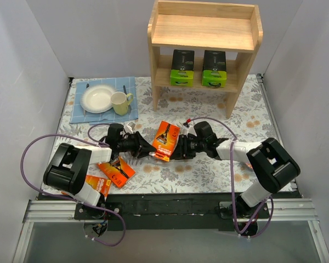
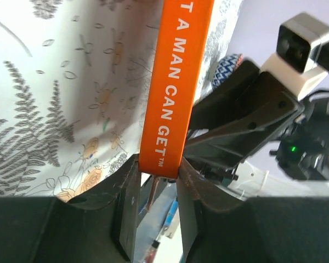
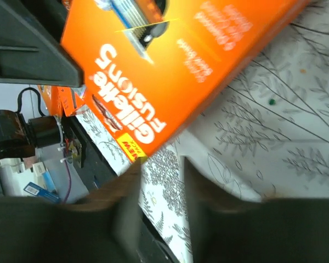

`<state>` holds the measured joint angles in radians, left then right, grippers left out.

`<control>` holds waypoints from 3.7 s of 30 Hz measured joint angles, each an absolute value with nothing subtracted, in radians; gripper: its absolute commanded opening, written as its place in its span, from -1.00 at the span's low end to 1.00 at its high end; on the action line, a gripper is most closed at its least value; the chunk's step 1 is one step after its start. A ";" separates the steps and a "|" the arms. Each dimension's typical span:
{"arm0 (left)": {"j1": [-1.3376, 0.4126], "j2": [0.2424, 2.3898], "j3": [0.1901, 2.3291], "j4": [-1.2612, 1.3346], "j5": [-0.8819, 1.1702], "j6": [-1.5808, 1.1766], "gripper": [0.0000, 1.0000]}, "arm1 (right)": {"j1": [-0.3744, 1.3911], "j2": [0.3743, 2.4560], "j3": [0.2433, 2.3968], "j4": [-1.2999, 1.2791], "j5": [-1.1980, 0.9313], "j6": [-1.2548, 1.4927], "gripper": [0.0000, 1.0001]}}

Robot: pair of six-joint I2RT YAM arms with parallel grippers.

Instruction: Place and organize the shaving razors onto the shelf

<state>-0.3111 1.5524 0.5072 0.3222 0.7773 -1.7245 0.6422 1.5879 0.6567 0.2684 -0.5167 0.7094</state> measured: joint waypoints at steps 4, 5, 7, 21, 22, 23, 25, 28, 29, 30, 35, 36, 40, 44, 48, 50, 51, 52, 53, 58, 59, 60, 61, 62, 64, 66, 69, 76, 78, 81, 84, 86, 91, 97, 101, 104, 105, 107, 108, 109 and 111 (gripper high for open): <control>-0.311 1.505 0.518 0.284 0.808 -1.642 -1.00 | 0.564 1.526 0.677 0.151 -0.528 0.603 0.36; -0.311 1.490 0.522 0.268 0.817 -1.618 -1.00 | 0.539 1.513 0.687 0.120 -0.531 0.573 0.38; -0.311 1.445 0.541 0.218 0.850 -1.549 -1.00 | 0.469 1.484 0.729 0.022 -0.547 0.488 0.38; -0.295 1.308 1.183 -0.159 0.991 -1.240 -1.00 | 0.328 1.319 0.842 -0.456 -0.550 0.101 -0.84; -0.290 1.319 1.243 -0.162 0.966 -1.254 -1.00 | 0.328 1.313 0.842 -0.467 -0.550 0.084 -0.92; -0.282 1.338 1.326 -0.172 0.935 -1.284 -1.00 | 0.328 1.307 0.841 -0.474 -0.550 0.072 -0.97; -0.268 1.399 1.497 -0.166 0.862 -1.356 -1.00 | 0.328 1.296 0.841 -0.480 -0.546 0.057 -0.97; -0.257 1.494 1.684 -0.136 0.780 -1.457 -1.00 | 0.328 1.275 0.838 -0.479 -0.529 0.043 -0.97; -0.254 1.531 1.738 -0.127 0.749 -1.505 -1.00 | 0.327 1.266 0.834 -0.478 -0.522 0.039 -0.97; -0.253 1.556 1.768 -0.121 0.728 -1.534 -1.00 | 0.327 1.258 0.831 -0.478 -0.518 0.036 -0.97; -0.253 1.681 1.842 -0.112 0.604 -1.721 -1.00 | 0.325 1.234 0.805 -0.477 -0.492 0.014 -0.97; -0.253 1.709 1.849 -0.113 0.582 -1.771 -1.00 | 0.324 1.234 0.802 -0.477 -0.488 0.008 -0.97; -0.261 1.771 1.867 -0.102 0.559 -1.909 -1.00 | 0.317 1.233 0.791 -0.476 -0.470 -0.012 -0.97; -0.278 1.781 1.903 -0.119 0.503 -1.960 -0.84 | 0.310 1.230 0.777 -0.476 -0.457 -0.027 -0.97; -0.290 1.796 1.950 -0.151 0.458 -1.980 -0.48 | 0.297 1.224 0.768 -0.476 -0.443 -0.032 -0.97; -0.291 1.805 1.964 -0.161 0.448 -1.986 -0.29 | 0.290 1.224 0.768 -0.476 -0.441 -0.033 -0.97; -0.291 1.811 1.972 -0.162 0.446 -1.988 -0.21 | 0.288 1.224 0.768 -0.476 -0.440 -0.033 -0.97; -0.291 1.815 1.977 -0.160 0.443 -1.990 -0.17 | 0.287 1.224 0.768 -0.476 -0.440 -0.033 -0.97; -0.291 1.819 1.980 -0.159 0.442 -1.992 -0.14 | 0.284 1.224 0.768 -0.476 -0.440 -0.034 -0.97; -0.291 1.827 1.985 -0.157 0.441 -1.998 -0.08 | 0.281 1.224 0.762 -0.469 -0.441 -0.033 -0.97; -0.291 1.827 1.985 -0.157 0.441 -1.997 -0.05 | 0.281 1.224 0.757 -0.468 -0.441 -0.033 -0.97; -0.291 1.827 1.985 -0.157 0.441 -1.997 -0.02 | 0.281 1.224 0.754 -0.469 -0.441 -0.033 -0.97; -0.292 1.827 1.985 -0.157 0.441 -1.998 0.11 | 0.281 1.224 0.751 -0.469 -0.442 -0.033 -0.97; -0.292 1.827 1.985 -0.156 0.441 -1.997 0.15 | 0.281 1.224 0.751 -0.469 -0.445 -0.033 -0.97; -0.294 1.822 1.972 -0.150 0.440 -1.998 0.34 | 0.280 1.224 0.750 -0.469 -0.454 -0.033 -0.97; -0.296 1.803 1.938 -0.146 0.439 -1.998 0.57 | 0.279 1.224 0.751 -0.469 -0.468 -0.033 -0.97; -0.297 1.755 1.869 -0.152 0.441 -1.995 0.71 | 0.277 1.224 0.757 -0.471 -0.480 -0.033 -0.97; -0.294 1.592 1.752 -0.160 0.458 -1.863 -1.00 | 0.275 1.224 0.781 -0.467 -0.487 -0.032 -0.96; -0.294 1.565 1.746 -0.159 0.450 -1.816 -1.00 | 0.275 1.224 0.781 -0.466 -0.492 -0.030 -0.96; -0.294 1.558 1.749 -0.156 0.441 -1.773 -1.00 | 0.275 1.219 0.781 -0.461 -0.495 -0.030 -0.96; -0.295 1.592 1.762 -0.157 0.436 -1.765 -1.00 | 0.274 1.198 0.776 -0.454 -0.497 -0.030 -0.96; -0.295 1.634 1.785 -0.158 0.432 -1.766 -1.00 | 0.270 1.178 0.767 -0.450 -0.498 -0.029 -0.96; -0.295 1.728 1.832 -0.156 0.429 -1.783 -1.00 | 0.247 1.141 0.733 -0.447 -0.497 -0.026 -0.96; -0.298 1.794 1.887 -0.139 0.429 -1.821 -1.00 | 0.205 1.135 0.722 -0.446 -0.498 -0.022 -0.96; -0.305 1.809 1.907 -0.124 0.425 -1.833 -1.00 | 0.187 1.133 0.722 -0.446 -0.501 -0.021 -0.96; -0.311 1.808 1.906 -0.118 0.423 -1.838 -1.00 | 0.183 1.133 0.722 -0.446 -0.511 -0.022 -0.96; -0.313 1.808 1.906 -0.117 0.422 -1.839 -1.00 | 0.183 1.133 0.722 -0.446 -0.520 -0.022 -0.96; -0.315 1.806 1.897 -0.110 0.422 -1.840 -1.00 | 0.183 1.134 0.729 -0.450 -0.540 -0.021 -0.97; -0.315 1.804 1.892 -0.109 0.422 -1.840 -1.00 | 0.183 1.140 0.745 -0.458 -0.554 -0.020 -0.97; -0.315 1.801 1.885 -0.107 0.422 -1.836 -1.00 | 0.183 1.148 0.766 -0.464 -0.565 -0.019 -0.97; -0.316 1.787 1.854 -0.100 0.422 -1.820 -0.96 | 0.186 1.186 0.869 -0.477 -0.596 -0.004 -0.97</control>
